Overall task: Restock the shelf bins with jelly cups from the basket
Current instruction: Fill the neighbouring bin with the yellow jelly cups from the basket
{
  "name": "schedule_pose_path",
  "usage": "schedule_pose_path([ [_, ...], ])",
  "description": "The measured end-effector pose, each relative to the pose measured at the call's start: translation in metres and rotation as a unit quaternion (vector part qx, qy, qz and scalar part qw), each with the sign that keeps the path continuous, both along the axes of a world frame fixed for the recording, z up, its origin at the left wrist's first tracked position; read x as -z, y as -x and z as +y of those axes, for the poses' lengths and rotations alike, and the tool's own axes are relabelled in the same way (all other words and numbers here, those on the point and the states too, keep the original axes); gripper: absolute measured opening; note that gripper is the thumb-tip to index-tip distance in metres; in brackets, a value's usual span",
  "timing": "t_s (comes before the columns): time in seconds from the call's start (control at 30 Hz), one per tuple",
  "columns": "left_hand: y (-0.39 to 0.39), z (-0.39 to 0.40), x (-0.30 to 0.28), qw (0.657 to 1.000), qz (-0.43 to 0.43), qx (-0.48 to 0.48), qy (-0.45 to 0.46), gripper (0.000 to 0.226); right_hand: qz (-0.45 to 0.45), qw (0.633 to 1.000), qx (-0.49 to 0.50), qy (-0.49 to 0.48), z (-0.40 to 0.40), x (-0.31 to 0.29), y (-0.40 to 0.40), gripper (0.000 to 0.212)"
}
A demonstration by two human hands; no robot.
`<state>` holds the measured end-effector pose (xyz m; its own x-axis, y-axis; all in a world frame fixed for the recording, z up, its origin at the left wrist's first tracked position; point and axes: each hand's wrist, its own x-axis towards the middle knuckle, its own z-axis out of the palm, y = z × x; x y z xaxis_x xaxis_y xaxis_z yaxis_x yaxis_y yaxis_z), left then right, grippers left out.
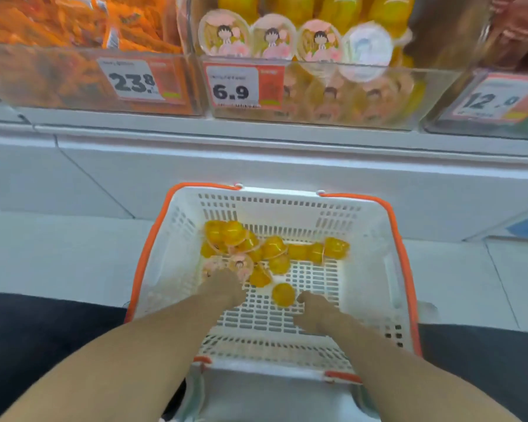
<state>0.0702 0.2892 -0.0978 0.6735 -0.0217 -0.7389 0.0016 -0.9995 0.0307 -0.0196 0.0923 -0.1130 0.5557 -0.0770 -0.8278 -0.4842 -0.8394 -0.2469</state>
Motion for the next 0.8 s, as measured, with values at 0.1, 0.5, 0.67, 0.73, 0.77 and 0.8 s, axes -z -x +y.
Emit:
schedule_pose_path([
  [0.1, 0.009, 0.014, 0.031, 0.998, -0.043, -0.045, -0.031, 0.080, -0.006, 0.998, 0.067, -0.006, 0.005, 0.027, 0.001, 0.071],
  [0.5, 0.005, 0.039, 0.075, 0.936, -0.115, -0.317, 0.103, 0.048, -0.060, 0.992, 0.108, 0.015, 0.020, 0.069, -0.044, 0.074],
  [0.67, -0.001, 0.038, 0.079, 0.931, -0.128, -0.328, 0.102, 0.047, -0.081, 0.997, -0.013, 0.013, 0.034, 0.071, -0.038, 0.045],
  [0.73, -0.002, 0.038, 0.073, 0.941, -0.122, -0.307, 0.080, 0.050, -0.073, 0.996, -0.054, -0.021, 0.035, 0.067, -0.040, 0.036],
  [0.77, -0.002, 0.038, 0.067, 0.947, -0.106, -0.298, 0.062, 0.054, -0.068, 0.995, -0.052, -0.041, 0.034, 0.065, -0.041, 0.035],
  [0.8, -0.003, 0.037, 0.061, 0.952, -0.082, -0.290, 0.049, 0.059, -0.051, 0.997, -0.027, -0.060, 0.033, 0.062, -0.042, 0.034],
])
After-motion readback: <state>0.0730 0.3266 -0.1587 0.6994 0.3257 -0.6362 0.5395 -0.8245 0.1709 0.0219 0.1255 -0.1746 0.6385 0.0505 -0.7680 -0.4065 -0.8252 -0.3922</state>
